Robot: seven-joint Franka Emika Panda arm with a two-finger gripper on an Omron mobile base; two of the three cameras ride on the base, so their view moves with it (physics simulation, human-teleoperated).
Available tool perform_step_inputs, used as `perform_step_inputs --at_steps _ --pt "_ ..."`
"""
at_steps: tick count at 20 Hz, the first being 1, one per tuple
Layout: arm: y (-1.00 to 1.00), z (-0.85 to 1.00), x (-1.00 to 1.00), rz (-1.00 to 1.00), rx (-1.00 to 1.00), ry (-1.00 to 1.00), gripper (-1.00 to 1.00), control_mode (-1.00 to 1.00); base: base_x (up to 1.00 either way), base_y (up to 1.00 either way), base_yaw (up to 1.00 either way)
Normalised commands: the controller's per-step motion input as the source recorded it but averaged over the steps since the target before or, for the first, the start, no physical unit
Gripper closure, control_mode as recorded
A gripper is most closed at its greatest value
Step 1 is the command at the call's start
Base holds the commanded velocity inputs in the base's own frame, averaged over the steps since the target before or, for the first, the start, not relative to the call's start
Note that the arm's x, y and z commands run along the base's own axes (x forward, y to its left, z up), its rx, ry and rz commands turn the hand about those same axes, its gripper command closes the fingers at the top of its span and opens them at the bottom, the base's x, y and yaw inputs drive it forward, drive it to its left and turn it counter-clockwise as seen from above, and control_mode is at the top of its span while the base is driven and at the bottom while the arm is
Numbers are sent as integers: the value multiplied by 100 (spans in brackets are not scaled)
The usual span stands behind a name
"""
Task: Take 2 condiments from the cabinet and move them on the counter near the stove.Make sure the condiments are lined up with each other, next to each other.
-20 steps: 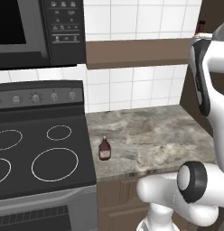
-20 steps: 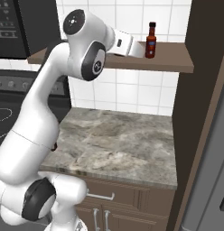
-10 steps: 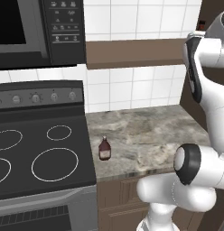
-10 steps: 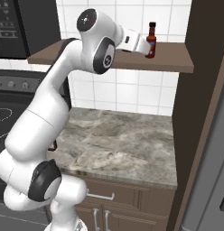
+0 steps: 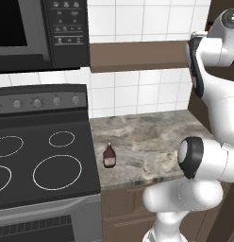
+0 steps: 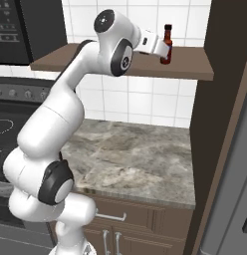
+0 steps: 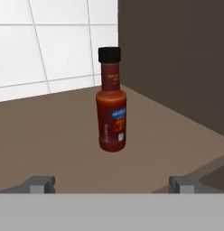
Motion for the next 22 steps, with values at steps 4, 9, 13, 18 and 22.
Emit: perform_step_inputs --at_steps 4,9,13,18,22 --pt "-9 -5 35 0 0 0 -100 -100 0 0 0" --pt "-28 0 18 -2 0 0 -100 -100 0 0 0" --pt "-27 0 16 -3 0 0 -100 -100 0 0 0" --pt "-4 -5 29 0 0 0 -100 -100 0 0 0" --pt "0 -1 18 0 0 0 -100 -100 0 0 0"
